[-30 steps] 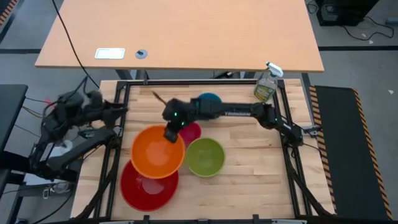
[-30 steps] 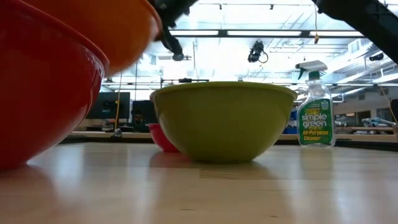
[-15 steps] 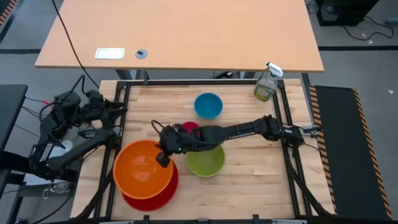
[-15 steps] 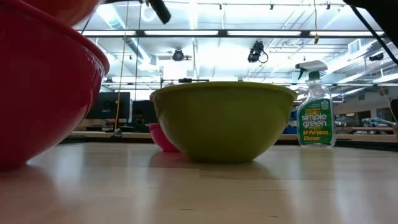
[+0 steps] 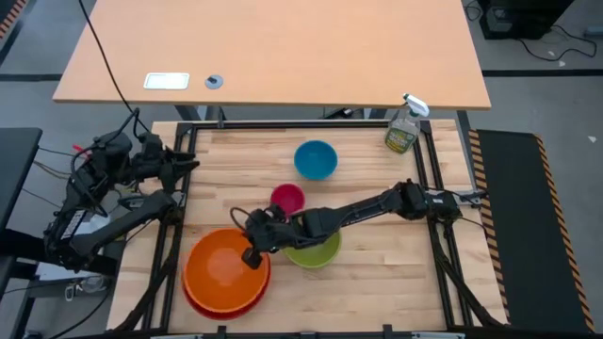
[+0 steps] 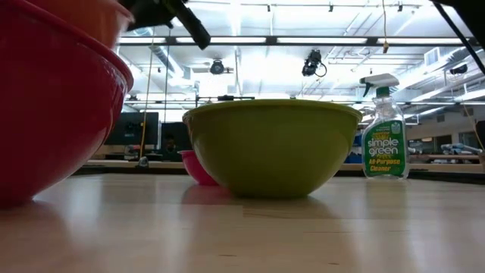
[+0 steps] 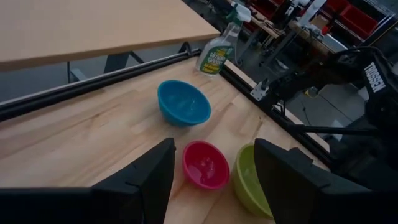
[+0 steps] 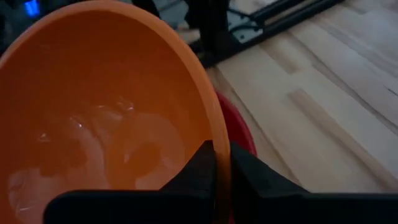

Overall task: Nest bowls inside each other
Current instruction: Stack the orange bowl on top of the red bowl

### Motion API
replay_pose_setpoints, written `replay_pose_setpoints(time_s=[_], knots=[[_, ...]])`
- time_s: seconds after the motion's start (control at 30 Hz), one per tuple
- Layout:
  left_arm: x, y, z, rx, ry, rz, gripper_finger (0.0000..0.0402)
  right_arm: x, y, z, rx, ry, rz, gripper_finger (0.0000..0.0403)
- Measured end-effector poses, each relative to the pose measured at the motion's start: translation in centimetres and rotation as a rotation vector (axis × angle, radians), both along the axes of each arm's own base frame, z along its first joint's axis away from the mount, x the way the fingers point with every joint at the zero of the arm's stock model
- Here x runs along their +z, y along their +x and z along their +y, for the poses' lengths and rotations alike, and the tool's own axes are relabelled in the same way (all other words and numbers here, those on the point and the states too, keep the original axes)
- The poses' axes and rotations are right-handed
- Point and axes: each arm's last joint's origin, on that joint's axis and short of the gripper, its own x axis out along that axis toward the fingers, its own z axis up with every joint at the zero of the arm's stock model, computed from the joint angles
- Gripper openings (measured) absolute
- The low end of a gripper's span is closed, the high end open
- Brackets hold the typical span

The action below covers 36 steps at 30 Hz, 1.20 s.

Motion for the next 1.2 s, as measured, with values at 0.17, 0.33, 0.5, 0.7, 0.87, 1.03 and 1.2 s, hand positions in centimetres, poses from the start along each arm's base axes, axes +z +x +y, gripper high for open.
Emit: replay_pose_setpoints(time_s=[0.17,0.33,0.5,0.7,0.87,1.03,1.2], knots=[[-0.1,0.0,0.0,0.000,-0.013,0.001,0.0221,-1.2,0.3,0.4,0.071,-0.055,0.039,0.0035],[-0.4,0.0,-0.3,-0.077,-0.037,0.020,0.0221,-3.4,1.3,0.2,0.120,-0.032,0.056,0.0036],[-1.3,-0.1,-0.4,-0.115,-0.040,0.135,0.0221,-4.1,1.6,-0.5,0.105,-0.018,0.074,0.0037],[-1.1,2.7,2.4,-0.116,-0.080,0.185,0.0221,-4.5,1.6,-1.9,0.064,0.018,0.121,0.0037],[-1.1,6.6,6.1,-0.144,-0.042,0.206,0.0221,-4.7,1.5,-2.8,0.047,0.027,0.158,0.0037],[-1.3,10.2,8.6,-0.189,0.046,0.182,0.0221,-4.9,1.4,-3.4,0.022,0.032,0.190,0.0037],[-0.9,12.9,9.1,-0.212,0.150,0.100,0.0221,-5.0,1.3,-4.0,-0.005,0.055,0.213,0.0038]])
